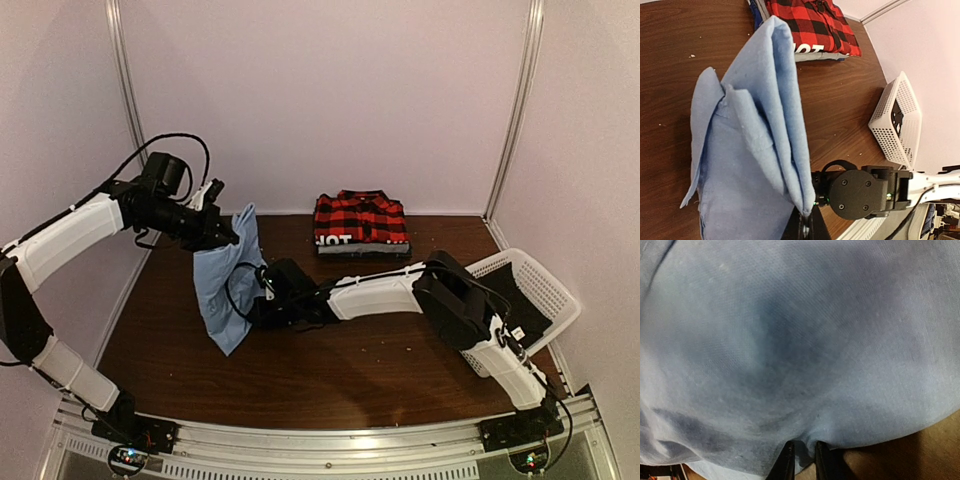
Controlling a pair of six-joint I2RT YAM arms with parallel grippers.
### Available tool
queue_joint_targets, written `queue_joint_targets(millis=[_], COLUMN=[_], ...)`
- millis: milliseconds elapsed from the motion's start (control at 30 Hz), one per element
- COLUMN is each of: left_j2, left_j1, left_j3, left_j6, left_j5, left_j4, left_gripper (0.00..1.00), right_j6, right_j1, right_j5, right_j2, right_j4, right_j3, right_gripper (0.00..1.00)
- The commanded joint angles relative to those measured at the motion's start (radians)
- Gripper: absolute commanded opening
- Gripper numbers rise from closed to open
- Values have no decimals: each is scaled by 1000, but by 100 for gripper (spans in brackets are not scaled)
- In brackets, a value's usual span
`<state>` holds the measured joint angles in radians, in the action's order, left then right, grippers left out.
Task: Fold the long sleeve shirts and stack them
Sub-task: Turn over the square-folded shirt at the center of the board.
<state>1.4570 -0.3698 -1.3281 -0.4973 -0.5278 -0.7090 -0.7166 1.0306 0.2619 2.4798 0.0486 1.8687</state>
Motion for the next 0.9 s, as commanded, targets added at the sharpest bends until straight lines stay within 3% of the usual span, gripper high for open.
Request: queue_joint_targets(millis=[0,333,600,867], left_j2=[-7,-38,-50,-50], left_j1=[-9,-30,-91,-150], left_j3=[14,53,100,127], left_j6=[-74,-131,-171,-191], left_j5=[-53,-39,15,79], left_j4=[115,161,197,210], left_gripper=[0,0,0,0], right_j6=[-116,-179,-151,-147], right_j1=[-7,-65,-106,-149], right_j5=[90,175,168,103], right_j2=[42,27,-65,-312], right_j4=[-197,-371,-344,-342], right_j3=[9,-79,-152,-361], right_gripper=[18,22,28,28])
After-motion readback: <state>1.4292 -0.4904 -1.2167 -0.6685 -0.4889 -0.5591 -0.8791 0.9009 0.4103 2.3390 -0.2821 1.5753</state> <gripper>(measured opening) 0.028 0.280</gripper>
